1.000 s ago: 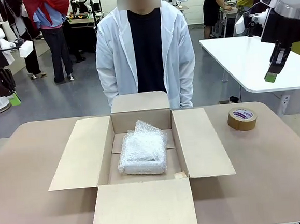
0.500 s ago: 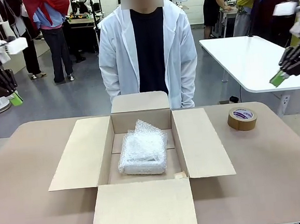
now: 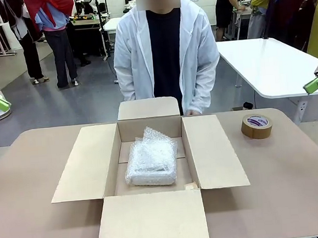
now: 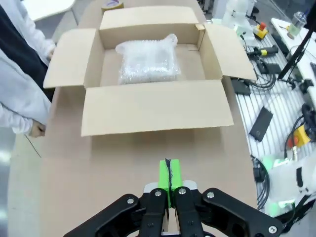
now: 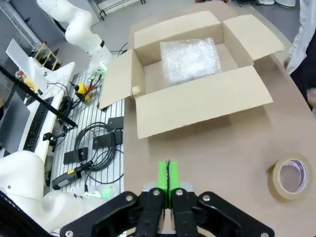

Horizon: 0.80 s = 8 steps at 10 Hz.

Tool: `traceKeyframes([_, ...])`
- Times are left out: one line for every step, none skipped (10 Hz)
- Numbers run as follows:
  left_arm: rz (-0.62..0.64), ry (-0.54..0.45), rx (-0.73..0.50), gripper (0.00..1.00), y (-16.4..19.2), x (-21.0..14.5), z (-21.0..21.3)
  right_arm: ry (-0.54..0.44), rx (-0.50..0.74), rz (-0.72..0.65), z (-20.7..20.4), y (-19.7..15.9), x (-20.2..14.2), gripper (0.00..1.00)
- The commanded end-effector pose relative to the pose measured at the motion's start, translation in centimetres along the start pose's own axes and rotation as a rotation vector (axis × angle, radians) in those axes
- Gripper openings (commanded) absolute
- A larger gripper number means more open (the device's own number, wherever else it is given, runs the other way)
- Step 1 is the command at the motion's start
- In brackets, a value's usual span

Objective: Wrap the clocks to prevent damage.
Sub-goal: Once the human has placed the objects inside and stepped back, release both hands from the side flaps of the Package Box.

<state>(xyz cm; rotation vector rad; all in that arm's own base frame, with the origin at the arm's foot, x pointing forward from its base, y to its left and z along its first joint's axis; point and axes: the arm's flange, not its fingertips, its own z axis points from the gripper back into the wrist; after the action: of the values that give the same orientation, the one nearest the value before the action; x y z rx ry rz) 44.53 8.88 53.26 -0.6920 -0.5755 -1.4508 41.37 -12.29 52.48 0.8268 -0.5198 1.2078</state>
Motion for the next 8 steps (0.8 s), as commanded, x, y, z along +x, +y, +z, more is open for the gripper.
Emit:
traceKeyframes([0.119,-0.039,-0.012,0.00,-0.2,-1.7,-2.0,-0.006,-0.058,0.047,-1.0,-0.1,0.3,0.01])
traceKeyframes([0.174,-0.012,-0.040,0.00,-0.4,-2.5,-2.5,0.003,-0.074,0.074,-1.7,0.2,0.1,0.01])
traceKeyframes([0.205,0.013,-0.042,0.00,-0.4,-2.8,-2.8,0.032,-0.090,0.093,-2.3,0.7,0.1,0.01])
traceKeyframes([0.225,0.022,-0.049,0.00,-0.3,-3.0,-3.3,0.071,-0.117,0.120,-2.8,1.4,0.3,0.01])
traceKeyframes([0.249,0.023,-0.054,0.00,0.0,-2.9,-3.6,0.111,-0.154,0.143,-3.3,2.0,0.4,0.01])
traceKeyframes([0.255,0.036,-0.045,0.00,0.0,-2.7,-3.7,0.152,-0.177,0.171,-3.8,2.5,0.5,0.01])
traceKeyframes([0.254,0.061,-0.026,0.00,-0.2,-2.3,-3.7,0.165,-0.176,0.187,-4.1,2.9,0.5,0.01])
traceKeyframes([0.249,0.085,-0.018,0.00,-0.3,-1.7,-3.9,0.165,-0.165,0.193,-4.2,3.1,0.6,0.01])
